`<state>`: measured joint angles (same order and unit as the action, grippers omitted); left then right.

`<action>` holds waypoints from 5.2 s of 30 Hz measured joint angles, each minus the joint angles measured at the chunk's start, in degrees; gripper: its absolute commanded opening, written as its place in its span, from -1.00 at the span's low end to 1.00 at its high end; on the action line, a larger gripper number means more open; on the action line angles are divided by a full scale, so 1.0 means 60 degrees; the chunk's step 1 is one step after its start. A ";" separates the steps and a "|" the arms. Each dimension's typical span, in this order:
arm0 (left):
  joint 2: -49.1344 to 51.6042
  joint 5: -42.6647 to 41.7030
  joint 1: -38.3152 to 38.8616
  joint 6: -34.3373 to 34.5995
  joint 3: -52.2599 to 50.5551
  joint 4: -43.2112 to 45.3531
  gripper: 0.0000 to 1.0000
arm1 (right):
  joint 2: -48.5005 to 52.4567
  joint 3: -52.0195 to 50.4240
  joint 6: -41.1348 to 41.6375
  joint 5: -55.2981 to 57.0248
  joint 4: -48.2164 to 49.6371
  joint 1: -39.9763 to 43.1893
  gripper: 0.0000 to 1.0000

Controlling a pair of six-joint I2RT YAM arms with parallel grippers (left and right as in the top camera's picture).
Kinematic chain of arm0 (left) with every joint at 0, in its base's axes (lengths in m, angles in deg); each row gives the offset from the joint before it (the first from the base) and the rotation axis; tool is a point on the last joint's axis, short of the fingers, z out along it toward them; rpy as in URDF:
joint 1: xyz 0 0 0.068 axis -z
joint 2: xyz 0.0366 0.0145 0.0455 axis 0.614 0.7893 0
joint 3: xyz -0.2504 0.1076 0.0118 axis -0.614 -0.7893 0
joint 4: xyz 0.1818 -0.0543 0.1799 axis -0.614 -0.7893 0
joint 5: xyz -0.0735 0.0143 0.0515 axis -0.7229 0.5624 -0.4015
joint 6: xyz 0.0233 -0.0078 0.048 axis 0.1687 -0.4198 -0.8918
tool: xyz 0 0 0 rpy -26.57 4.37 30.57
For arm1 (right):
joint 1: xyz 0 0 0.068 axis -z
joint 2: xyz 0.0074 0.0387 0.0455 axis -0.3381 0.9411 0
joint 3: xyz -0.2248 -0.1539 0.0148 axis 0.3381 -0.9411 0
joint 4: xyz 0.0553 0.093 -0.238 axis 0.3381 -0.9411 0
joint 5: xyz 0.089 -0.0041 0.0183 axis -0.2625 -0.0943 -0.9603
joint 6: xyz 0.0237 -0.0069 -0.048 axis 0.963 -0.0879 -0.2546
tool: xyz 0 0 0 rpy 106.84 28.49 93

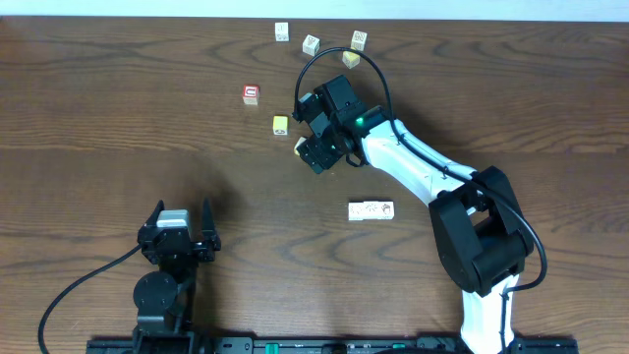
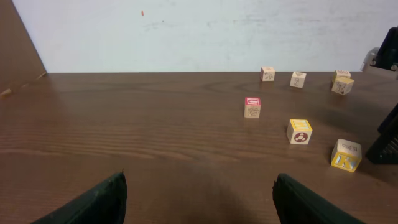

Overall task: Lift 5 blocks
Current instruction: 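Move the right gripper forward over the cream number 4 block, then lower and close the right gripper on the number 4 block, then carry the number 4 block back toward the block row, then lower the number 4 block at the end of the row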

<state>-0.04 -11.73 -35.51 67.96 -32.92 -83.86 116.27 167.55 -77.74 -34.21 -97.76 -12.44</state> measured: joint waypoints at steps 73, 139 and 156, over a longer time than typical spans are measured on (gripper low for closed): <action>0.0011 0.0000 0.0000 0.0000 0.0007 -0.0004 0.51 | -0.5184 -0.0229 0.2947 0.3344 -0.3544 0.1854 -0.98; 0.0007 0.0004 0.0000 0.0000 0.0011 -0.0018 0.51 | -0.6025 -0.7916 0.4958 0.2433 0.1661 0.1290 -0.52; 0.0007 0.0004 0.0000 0.0000 0.0011 -0.0018 0.51 | -0.5992 -0.7916 0.4892 0.2433 0.1701 0.1290 -0.22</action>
<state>0.01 -11.71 -35.51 67.96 -32.85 -83.97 80.31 120.06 -48.38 -19.61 -87.55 -4.71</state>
